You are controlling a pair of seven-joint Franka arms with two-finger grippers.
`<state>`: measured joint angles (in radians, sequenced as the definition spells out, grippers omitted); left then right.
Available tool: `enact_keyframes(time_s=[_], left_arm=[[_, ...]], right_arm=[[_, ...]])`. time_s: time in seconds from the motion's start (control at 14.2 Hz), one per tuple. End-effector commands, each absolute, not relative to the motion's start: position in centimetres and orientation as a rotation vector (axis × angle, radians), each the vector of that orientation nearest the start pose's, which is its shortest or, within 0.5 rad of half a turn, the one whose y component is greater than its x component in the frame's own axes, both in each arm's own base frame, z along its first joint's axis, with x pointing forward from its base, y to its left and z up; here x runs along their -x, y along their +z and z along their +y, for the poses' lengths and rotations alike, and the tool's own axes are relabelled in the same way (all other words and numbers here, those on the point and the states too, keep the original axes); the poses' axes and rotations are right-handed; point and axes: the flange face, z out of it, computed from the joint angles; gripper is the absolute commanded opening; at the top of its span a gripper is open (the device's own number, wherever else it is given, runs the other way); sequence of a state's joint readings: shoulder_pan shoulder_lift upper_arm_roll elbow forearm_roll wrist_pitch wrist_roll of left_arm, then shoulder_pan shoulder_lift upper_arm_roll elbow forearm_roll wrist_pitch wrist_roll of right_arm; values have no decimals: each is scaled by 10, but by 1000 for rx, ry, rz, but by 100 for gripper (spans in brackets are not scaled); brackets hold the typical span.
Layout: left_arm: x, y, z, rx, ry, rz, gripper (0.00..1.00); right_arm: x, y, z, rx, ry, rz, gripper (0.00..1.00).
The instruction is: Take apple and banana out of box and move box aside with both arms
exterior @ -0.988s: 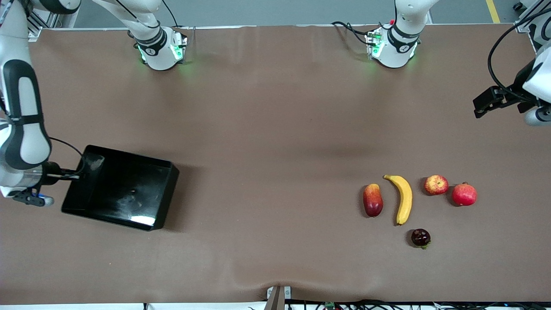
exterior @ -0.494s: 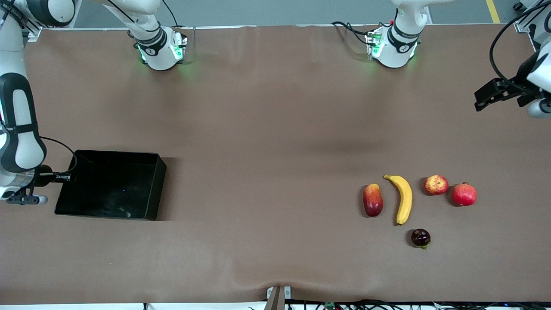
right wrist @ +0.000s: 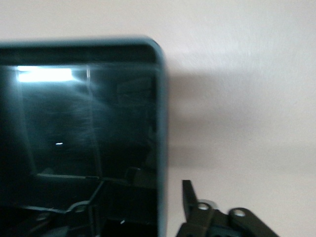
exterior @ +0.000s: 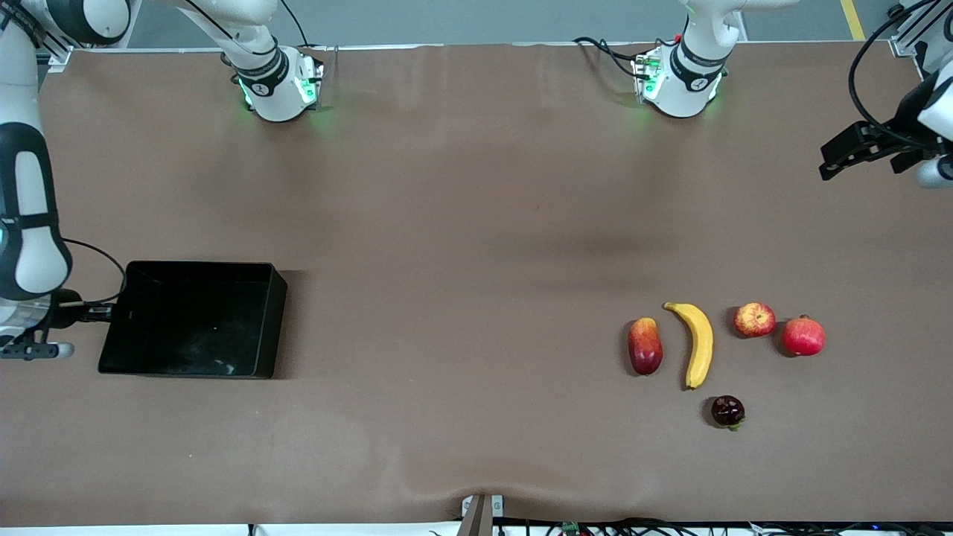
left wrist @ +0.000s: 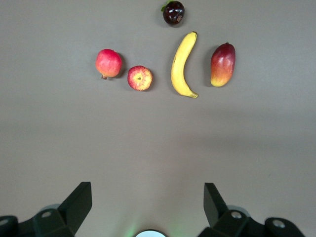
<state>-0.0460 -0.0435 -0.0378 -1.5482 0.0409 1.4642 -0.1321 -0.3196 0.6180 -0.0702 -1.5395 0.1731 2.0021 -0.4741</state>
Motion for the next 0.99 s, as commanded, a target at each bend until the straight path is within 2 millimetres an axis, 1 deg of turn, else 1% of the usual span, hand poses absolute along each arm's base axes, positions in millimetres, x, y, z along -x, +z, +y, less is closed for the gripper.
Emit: enact_keyframes(time_s=[0.0,0.07,0.14,0.28,0.35,0.49,0.56,0.63,0.71,0.78,0.85,0.92], left_arm=[[-526,650,-51,3108,57,-56,100],[-524,652,-52,3108,52,-52,100],[-523,653,-50,3108,52,-40,100],[-520,652,-49,3106,78,-28,100],[-517,653,-49,3105,88,-24,100],[-515,653,-52,3105,96,43,100],[-513,655,-49,3104,103,38,100],[-512,656,-49,3104,101,35,100],[-510,659,-48,3105,96,33,100],[-509,660,-47,3104,98,30,100],[-507,661,-47,3104,96,30,100],[-506,662,-48,3104,96,37,100]], right_arm=[[-654,385,-192,3015,49,-179,100],[-657,417,-168,3042,19,-211,100],[-653,445,-147,3064,18,-196,100],[-641,488,-104,3082,40,-127,100],[-632,508,-85,3080,52,-83,100],[-612,539,-52,3079,78,2,100],[-601,552,-41,3078,74,8,100],[-590,563,-35,3077,57,10,100],[-580,573,-34,3076,47,16,100],[-570,579,-35,3073,78,39,100],[-563,583,-36,3069,119,93,100],[-557,589,-36,3065,144,185,100]])
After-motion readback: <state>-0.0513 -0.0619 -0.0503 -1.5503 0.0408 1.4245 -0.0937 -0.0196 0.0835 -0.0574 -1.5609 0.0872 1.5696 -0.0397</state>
